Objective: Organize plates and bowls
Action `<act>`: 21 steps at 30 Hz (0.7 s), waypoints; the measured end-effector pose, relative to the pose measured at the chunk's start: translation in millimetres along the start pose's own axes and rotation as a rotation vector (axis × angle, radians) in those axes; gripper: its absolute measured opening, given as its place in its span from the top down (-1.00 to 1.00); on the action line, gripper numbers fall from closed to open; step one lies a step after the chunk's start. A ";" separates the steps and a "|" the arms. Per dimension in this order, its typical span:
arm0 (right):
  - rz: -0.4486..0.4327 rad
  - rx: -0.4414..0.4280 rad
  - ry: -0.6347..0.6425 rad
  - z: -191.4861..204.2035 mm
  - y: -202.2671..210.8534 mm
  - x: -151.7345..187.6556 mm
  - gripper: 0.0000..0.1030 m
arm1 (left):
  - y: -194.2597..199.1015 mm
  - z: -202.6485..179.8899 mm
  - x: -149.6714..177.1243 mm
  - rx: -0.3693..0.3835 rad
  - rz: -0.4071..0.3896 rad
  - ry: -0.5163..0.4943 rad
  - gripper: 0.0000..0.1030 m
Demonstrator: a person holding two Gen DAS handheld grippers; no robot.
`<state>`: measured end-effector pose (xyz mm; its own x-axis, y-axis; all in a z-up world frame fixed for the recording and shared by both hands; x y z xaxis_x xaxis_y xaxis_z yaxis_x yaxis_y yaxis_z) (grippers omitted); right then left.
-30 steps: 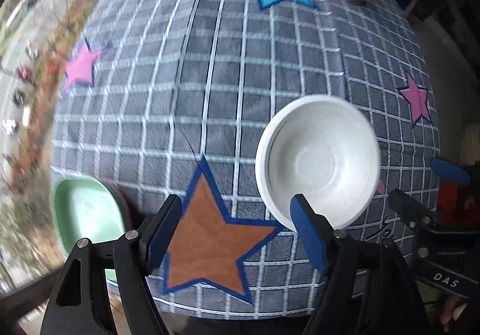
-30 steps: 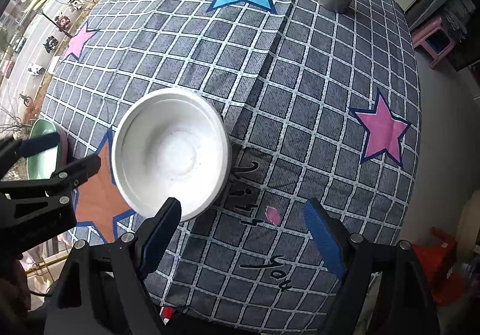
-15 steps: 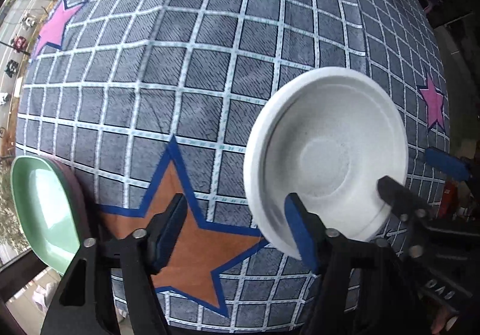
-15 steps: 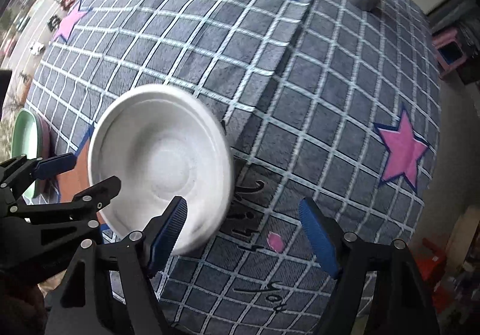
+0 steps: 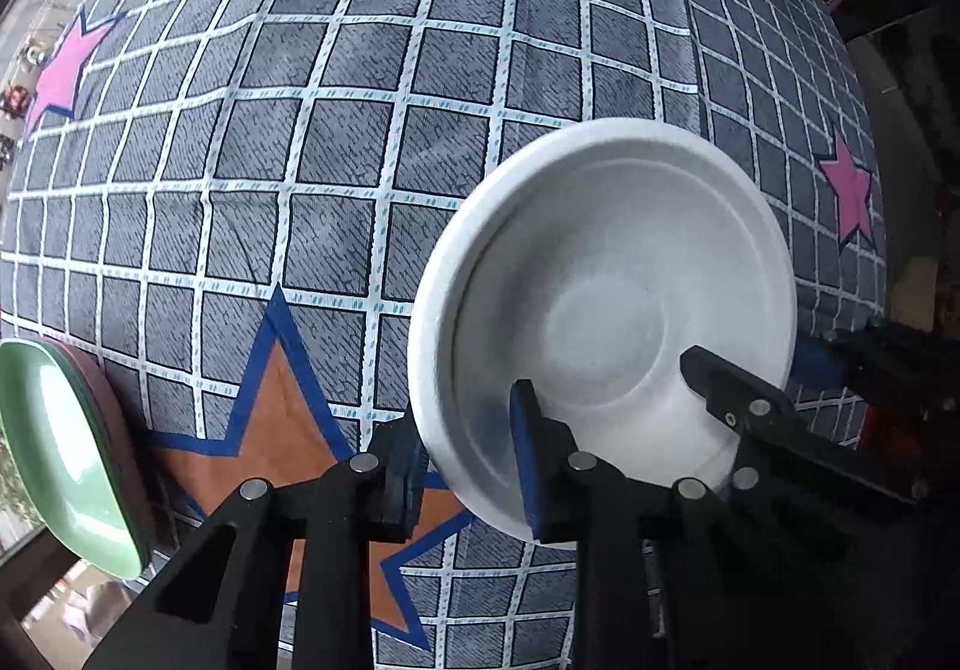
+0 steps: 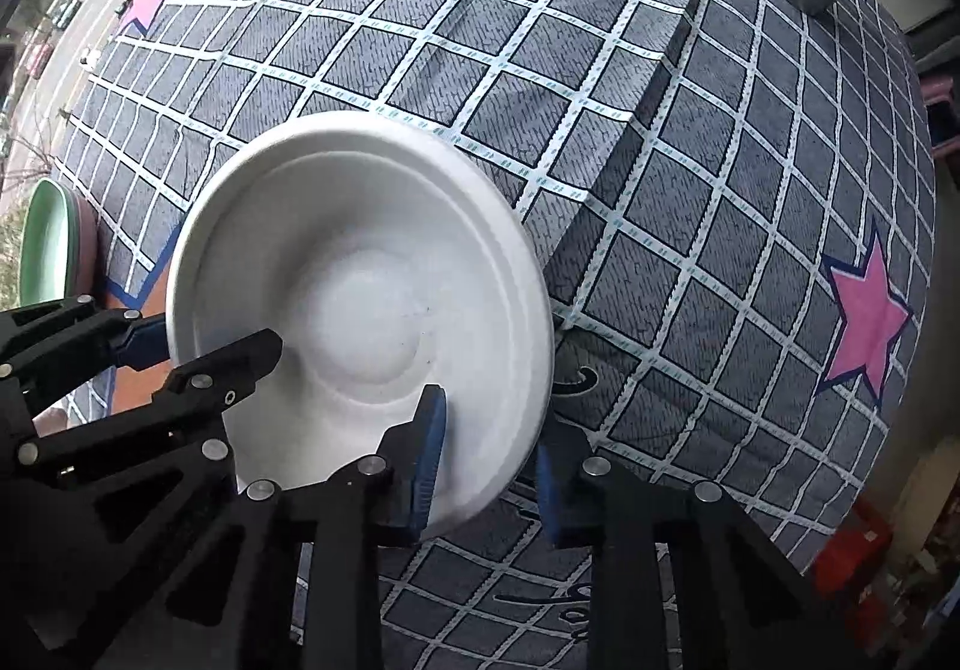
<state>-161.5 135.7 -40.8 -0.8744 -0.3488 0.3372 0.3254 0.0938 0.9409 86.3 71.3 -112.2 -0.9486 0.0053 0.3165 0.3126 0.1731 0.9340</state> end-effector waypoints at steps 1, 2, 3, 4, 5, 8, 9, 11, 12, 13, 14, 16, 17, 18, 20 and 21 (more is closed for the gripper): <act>-0.002 -0.008 -0.005 -0.9 -0.2 2.4 0.48 | 0.6 0.0 0.3 0.012 -0.001 0.003 0.50; -0.003 -0.011 -0.009 -1.9 -0.1 4.6 0.48 | 2.3 0.6 0.7 0.016 -0.005 0.003 0.51; -0.004 -0.009 -0.013 -2.6 1.0 6.2 0.48 | 5.9 5.7 1.1 0.017 -0.011 0.001 0.51; -0.007 -0.008 -0.014 -4.9 3.4 8.3 0.48 | 10.5 10.4 1.7 0.014 -0.018 -0.001 0.51; -0.010 -0.005 -0.016 -6.5 6.4 10.3 0.48 | 14.2 11.1 2.1 0.009 -0.023 -0.002 0.51; -0.020 -0.017 -0.027 -10.8 20.6 20.9 0.48 | 27.8 12.5 1.8 0.000 -0.038 -0.003 0.51; -0.025 -0.020 -0.029 -10.8 24.7 22.8 0.48 | 31.9 13.5 3.0 0.006 -0.044 0.001 0.51; -0.038 -0.021 -0.030 -4.9 32.8 22.4 0.48 | 39.5 16.6 0.4 0.015 -0.054 0.006 0.51; -0.046 -0.024 -0.030 -4.1 36.7 24.2 0.48 | 41.4 17.2 0.8 0.019 -0.059 0.009 0.51; -0.050 -0.024 -0.031 -3.8 39.5 24.9 0.48 | 43.8 16.7 1.5 0.019 -0.063 0.010 0.51; -0.054 -0.024 -0.030 -8.0 42.5 23.7 0.48 | 45.8 16.3 2.6 0.017 -0.070 0.011 0.51; -0.066 -0.023 -0.028 -7.0 49.8 26.4 0.48 | 51.9 20.9 3.8 0.017 -0.080 0.011 0.51; -0.070 -0.024 -0.028 -10.3 53.3 24.8 0.48 | 53.6 20.7 6.4 0.018 -0.085 0.013 0.51; -0.076 -0.024 -0.026 -11.3 56.9 25.6 0.48 | 55.5 22.4 8.2 0.019 -0.091 0.015 0.51; -0.090 -0.026 -0.020 -9.7 65.5 28.0 0.48 | 57.4 27.6 14.0 0.021 -0.098 0.022 0.51; -0.098 -0.025 -0.014 -6.6 69.6 28.4 0.48 | 59.3 33.6 17.9 0.020 -0.102 0.028 0.51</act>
<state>-161.3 126.2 34.1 -0.9072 -0.3424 0.2442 0.2467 0.0370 0.9684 86.2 114.8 -56.7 -0.9737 -0.0406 0.2243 0.2127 0.1913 0.9582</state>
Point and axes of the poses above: each gripper's, at about its wrist camera, not at the fingertips, and y roughly against the way its jaws point, z to its left, x to its underside, the point moved 7 cm from there along -y, roughly the way its jaws point, and after that the axes turned 15 degrees about z, right-handed, at the moved point
